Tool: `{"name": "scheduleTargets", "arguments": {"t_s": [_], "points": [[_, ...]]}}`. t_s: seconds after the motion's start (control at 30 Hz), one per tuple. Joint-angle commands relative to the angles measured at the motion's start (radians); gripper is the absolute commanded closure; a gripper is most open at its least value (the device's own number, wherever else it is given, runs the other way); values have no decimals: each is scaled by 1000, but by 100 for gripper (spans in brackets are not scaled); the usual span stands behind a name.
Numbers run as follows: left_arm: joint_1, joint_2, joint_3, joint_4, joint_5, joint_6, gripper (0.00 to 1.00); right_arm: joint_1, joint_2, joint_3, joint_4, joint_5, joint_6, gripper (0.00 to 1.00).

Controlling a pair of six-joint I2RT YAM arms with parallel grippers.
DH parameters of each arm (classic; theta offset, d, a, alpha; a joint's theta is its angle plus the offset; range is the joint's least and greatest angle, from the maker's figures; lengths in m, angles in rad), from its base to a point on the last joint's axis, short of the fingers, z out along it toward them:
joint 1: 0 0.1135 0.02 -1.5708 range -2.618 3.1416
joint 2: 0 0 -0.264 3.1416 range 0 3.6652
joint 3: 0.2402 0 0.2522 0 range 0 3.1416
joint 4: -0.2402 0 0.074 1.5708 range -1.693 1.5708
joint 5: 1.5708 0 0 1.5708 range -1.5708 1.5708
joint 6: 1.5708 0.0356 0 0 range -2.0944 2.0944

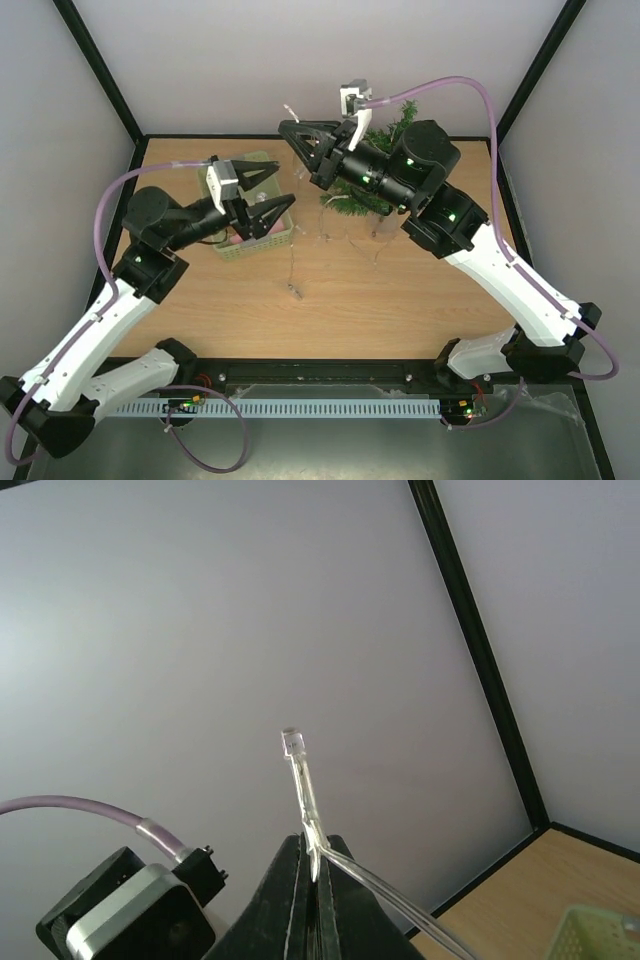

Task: Decorate the small christmas tree
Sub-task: Wrap the decoration item around the Christmas tree.

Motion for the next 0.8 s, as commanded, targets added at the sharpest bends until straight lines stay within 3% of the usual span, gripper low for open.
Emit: {"name": "scheduleTargets", "arguments": {"t_s": [0.0,0.17,0.4,0.5,0.77], "points": [[-15,46,49,-20,-10,3,29,5,-2,-24,102,-30,48,98],[-25,101,83,-71,-47,28,36,5,-5,-42,122,-36,64,98],[-33,76,76,-72,-68,34,94,6,-23,-71,111,-31,47,98],[-33,42,73,-75,-107,48,98,5,-44,-103,80,-15,11,96],[-30,9,134,-98,-190,60,98,6,-160,-260,-15,28,-131,73]]}}
